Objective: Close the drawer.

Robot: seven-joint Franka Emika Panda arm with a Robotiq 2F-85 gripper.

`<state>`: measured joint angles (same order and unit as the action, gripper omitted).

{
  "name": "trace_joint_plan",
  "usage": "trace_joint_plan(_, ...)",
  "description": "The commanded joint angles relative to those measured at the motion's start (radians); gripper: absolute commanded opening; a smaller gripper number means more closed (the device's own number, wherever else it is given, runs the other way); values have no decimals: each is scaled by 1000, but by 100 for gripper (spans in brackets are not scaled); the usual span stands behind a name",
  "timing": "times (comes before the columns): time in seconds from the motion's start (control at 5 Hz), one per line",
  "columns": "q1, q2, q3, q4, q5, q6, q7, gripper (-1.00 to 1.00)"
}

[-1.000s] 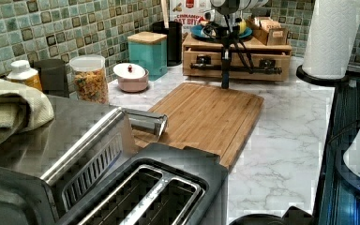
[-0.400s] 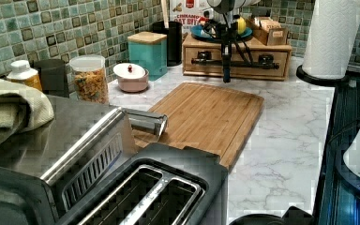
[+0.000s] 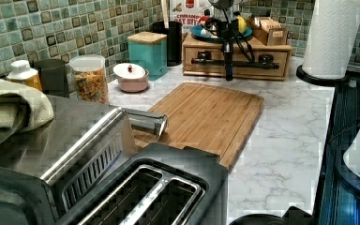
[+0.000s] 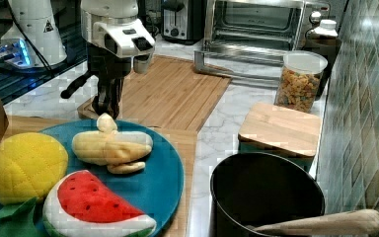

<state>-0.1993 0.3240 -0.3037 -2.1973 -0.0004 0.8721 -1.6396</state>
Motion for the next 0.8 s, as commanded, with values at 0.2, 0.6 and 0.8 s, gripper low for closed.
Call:
trace_joint_plan(0.2, -67, -46, -141, 193, -72, 31, 51, -100)
trace_joint_plan(0.6, -48, -44, -161, 193, -62, 31, 45, -100)
trace_joint_plan(0.8, -46, -43, -163, 193, -61, 31, 43, -100)
